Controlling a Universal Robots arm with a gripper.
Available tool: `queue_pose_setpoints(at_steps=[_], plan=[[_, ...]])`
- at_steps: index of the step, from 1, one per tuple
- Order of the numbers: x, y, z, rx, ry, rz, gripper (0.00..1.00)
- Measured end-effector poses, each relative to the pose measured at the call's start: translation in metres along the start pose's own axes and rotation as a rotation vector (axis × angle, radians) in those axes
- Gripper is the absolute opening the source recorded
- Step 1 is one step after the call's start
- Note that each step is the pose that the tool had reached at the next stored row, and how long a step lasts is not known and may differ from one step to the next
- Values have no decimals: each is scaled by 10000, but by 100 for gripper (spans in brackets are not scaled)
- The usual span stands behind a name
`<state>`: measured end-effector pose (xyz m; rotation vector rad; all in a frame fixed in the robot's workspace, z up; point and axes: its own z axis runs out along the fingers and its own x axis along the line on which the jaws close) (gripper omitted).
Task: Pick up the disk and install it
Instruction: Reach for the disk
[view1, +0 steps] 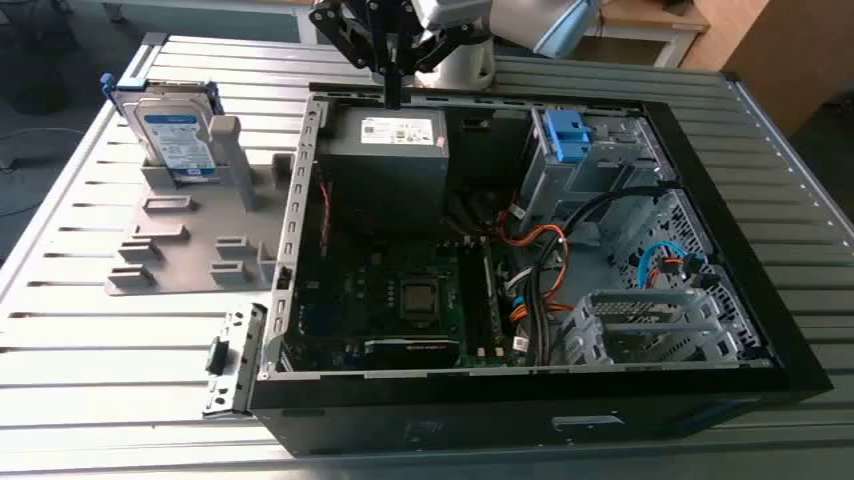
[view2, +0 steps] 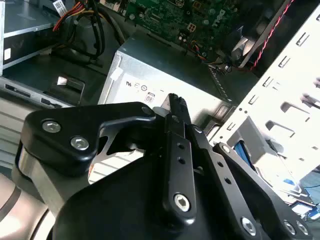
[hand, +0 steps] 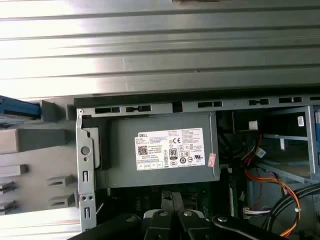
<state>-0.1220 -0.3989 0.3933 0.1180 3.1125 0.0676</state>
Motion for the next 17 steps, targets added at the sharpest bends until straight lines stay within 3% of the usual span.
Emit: queue_pose_setpoints(at_steps=[9, 17], plan=[[14, -1, -1, 1, 0, 1, 11], [67, -5, -2, 0, 0, 0, 11]])
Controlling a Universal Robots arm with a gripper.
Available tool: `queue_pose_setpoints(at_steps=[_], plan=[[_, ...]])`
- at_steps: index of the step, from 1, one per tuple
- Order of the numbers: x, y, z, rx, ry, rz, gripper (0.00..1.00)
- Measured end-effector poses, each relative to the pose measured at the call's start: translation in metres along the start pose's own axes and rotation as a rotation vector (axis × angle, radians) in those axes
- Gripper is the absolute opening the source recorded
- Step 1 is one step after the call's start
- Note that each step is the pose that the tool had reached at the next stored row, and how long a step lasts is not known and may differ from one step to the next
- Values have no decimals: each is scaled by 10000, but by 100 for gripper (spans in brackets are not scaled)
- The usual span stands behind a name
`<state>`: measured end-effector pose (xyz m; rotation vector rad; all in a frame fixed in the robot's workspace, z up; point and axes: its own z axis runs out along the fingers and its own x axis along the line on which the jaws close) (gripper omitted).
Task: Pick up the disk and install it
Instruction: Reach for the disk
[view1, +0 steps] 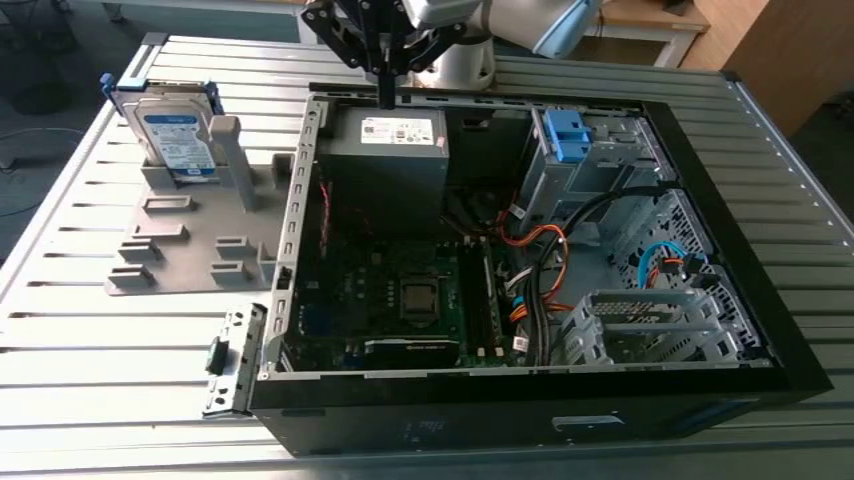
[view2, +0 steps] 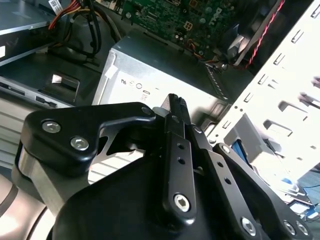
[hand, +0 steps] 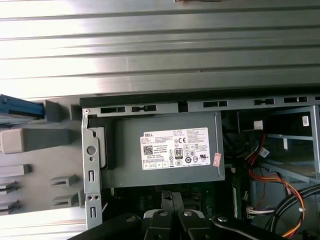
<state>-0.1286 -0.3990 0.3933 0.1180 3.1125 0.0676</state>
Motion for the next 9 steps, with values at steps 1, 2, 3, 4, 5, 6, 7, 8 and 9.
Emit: queue_pose_setpoints(at_steps=[1, 2, 3, 4, 5, 6, 7, 8, 9], plan=[[10, -1, 0, 0, 0, -1, 11], [20, -1, 0, 0, -1, -1, 11], [31, -2, -1, 0, 0, 0, 11], [41, -3, -1, 0, 0, 1, 11], [52, -4, -1, -1, -1, 1, 11], [62, -4, -1, -1, -1, 1, 11], [71, -5, -2, -1, -1, 0, 11], [79, -6, -1, -1, -1, 0, 11], [85, -6, -2, -1, -1, 0, 11]])
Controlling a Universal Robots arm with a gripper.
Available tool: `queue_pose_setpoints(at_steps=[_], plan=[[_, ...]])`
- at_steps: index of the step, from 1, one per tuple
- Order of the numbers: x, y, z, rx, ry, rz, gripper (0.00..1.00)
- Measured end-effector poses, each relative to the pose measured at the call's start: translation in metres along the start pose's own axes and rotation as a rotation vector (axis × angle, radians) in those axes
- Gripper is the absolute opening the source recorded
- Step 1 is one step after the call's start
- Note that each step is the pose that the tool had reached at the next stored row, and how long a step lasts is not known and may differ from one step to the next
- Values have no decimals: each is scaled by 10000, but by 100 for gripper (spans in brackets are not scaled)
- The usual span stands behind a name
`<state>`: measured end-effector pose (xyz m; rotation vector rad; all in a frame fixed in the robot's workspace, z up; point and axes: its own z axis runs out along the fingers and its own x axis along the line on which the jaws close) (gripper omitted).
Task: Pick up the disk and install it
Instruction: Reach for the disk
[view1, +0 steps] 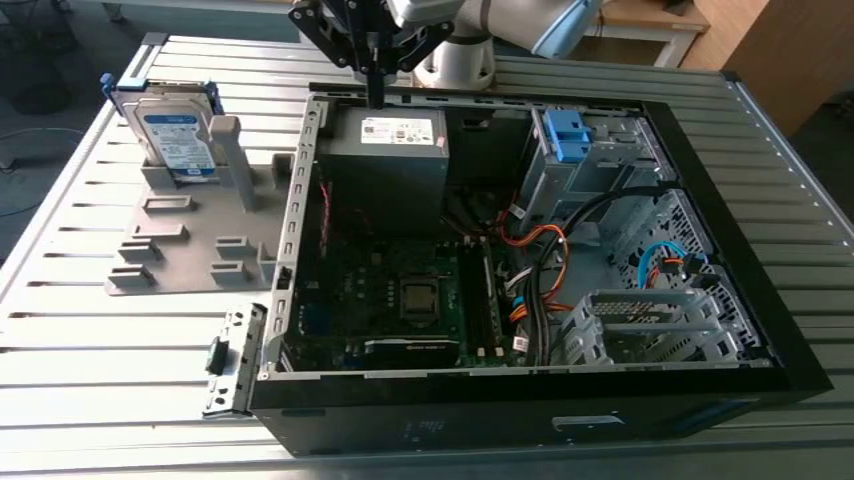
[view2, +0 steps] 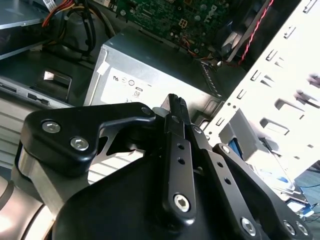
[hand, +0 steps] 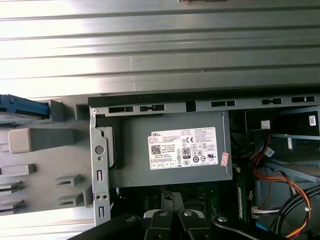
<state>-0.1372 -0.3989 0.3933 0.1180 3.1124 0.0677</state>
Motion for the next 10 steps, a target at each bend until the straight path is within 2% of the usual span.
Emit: queue_pose_setpoints(at_steps=[10], plan=[[65, -5, -2, 0, 0, 0, 11]])
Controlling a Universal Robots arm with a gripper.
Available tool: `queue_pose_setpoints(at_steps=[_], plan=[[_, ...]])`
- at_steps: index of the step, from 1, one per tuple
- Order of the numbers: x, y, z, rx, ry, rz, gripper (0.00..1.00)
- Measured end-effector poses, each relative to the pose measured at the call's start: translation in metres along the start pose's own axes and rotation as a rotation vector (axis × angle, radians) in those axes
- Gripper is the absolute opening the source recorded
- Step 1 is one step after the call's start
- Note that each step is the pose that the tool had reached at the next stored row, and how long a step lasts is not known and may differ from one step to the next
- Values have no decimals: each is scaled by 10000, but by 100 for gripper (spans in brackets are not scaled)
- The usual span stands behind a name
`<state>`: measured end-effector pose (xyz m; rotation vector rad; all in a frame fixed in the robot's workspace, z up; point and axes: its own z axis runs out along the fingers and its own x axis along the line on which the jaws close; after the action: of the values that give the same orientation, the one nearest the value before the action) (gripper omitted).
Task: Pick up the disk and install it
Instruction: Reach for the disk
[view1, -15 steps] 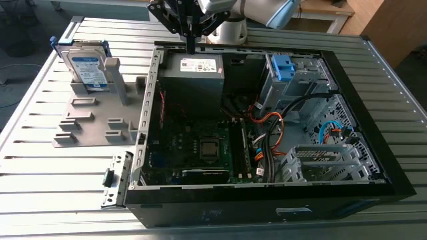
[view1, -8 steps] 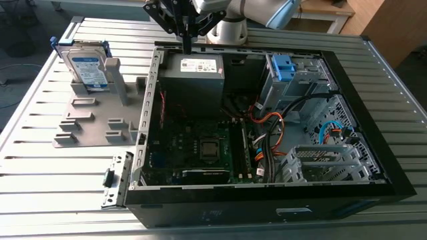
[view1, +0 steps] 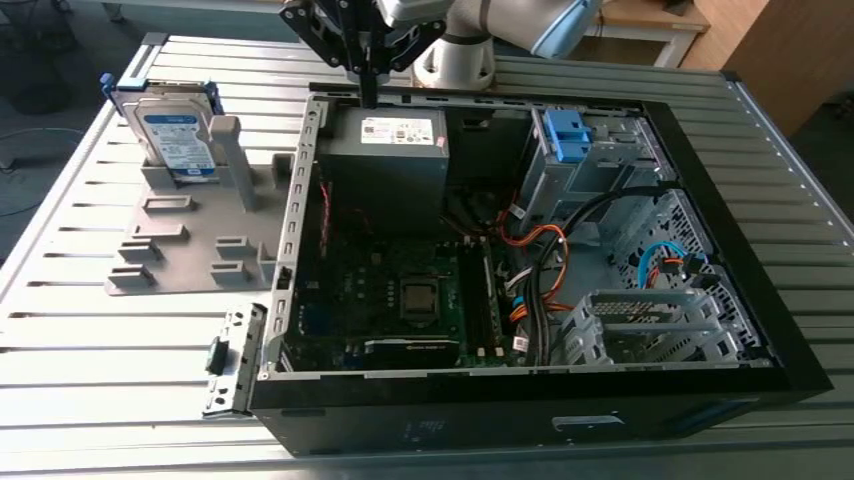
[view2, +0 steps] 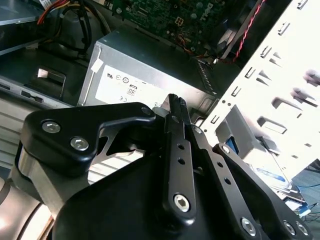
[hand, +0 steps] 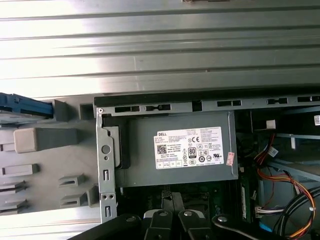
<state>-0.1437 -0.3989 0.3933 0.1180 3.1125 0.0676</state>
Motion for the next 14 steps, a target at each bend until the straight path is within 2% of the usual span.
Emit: queue_pose_setpoints(at_steps=[14], plan=[[100, -8, -3, 0, 0, 0, 11]])
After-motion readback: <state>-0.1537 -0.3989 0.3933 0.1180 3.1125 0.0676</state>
